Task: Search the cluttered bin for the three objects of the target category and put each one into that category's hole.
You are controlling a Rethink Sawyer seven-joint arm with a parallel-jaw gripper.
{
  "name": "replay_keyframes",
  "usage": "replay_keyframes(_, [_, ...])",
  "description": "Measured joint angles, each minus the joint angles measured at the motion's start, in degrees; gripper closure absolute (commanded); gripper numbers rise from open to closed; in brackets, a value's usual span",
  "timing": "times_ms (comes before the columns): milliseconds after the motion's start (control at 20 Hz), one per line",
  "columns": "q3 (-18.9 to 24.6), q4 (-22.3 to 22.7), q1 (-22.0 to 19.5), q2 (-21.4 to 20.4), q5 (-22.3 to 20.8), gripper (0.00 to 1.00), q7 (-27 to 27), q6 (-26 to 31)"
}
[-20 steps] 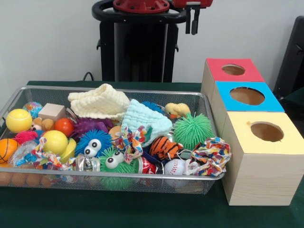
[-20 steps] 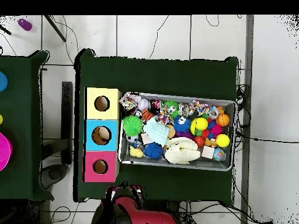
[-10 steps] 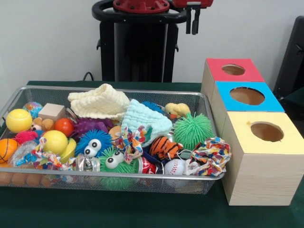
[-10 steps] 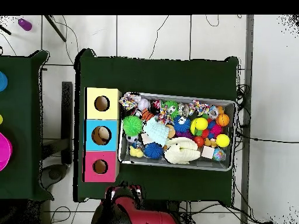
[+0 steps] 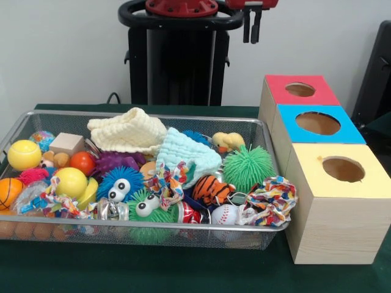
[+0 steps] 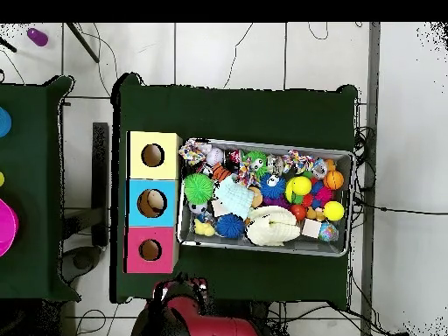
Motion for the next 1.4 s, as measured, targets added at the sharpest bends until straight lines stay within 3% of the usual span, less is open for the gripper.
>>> replay_keyframes(1400, [0.0, 0.0, 0.0, -3.9, -0.8, 1.0, 0.0, 0.0])
